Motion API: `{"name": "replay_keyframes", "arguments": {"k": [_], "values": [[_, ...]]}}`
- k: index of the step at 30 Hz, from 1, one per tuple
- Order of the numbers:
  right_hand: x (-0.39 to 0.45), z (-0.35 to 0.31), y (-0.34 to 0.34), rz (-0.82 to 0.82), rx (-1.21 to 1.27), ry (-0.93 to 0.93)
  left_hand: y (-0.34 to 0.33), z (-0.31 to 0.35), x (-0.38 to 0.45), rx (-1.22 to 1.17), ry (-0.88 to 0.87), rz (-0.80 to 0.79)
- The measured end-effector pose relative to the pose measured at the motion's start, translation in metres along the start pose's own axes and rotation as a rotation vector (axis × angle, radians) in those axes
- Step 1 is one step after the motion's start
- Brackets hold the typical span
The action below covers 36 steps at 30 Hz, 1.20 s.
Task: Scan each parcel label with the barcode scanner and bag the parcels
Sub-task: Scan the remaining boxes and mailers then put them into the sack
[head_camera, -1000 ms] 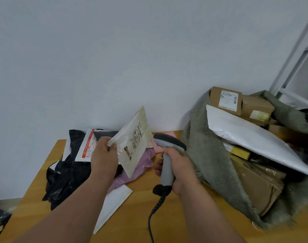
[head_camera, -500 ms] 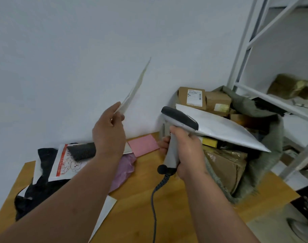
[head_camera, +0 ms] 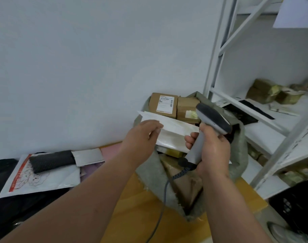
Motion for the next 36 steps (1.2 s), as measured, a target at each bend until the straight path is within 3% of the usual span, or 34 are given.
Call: {"name": "replay_keyframes", "arguments": {"k": [5,9,17,26,36], "values": [[0.033,0.000,0.017,-0.010,-0.076,-0.033,-0.055,0.010,0.006,0.150,0.076,-0.272],[0.046,0.006,0.022,-0.045,-0.124,-0.054,-0.079,0.005,0.008,0.560,0.077,-0.432],[0.042,0.025,0.000,-0.172,-0.267,-0.100,-0.052,-0.005,0.004,0.742,0.114,-0.267],[-0.020,0.061,-0.054,-0.326,-0.368,-0.076,0.017,-0.070,-0.026,0.669,0.183,-0.090],[-0.117,0.159,-0.114,-0.452,-0.530,-0.042,0.109,-0.202,-0.121,0.653,0.502,-0.169]]}}
Point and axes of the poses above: each hand's wrist, its own x-axis towards the middle knuckle, its own y-axis out of the back of the hand, z = x × y, the point moved 6 cm from there along x, towards the middle knuckle, and after that the axes turned 12 degrees about z, right-handed, at the moved point
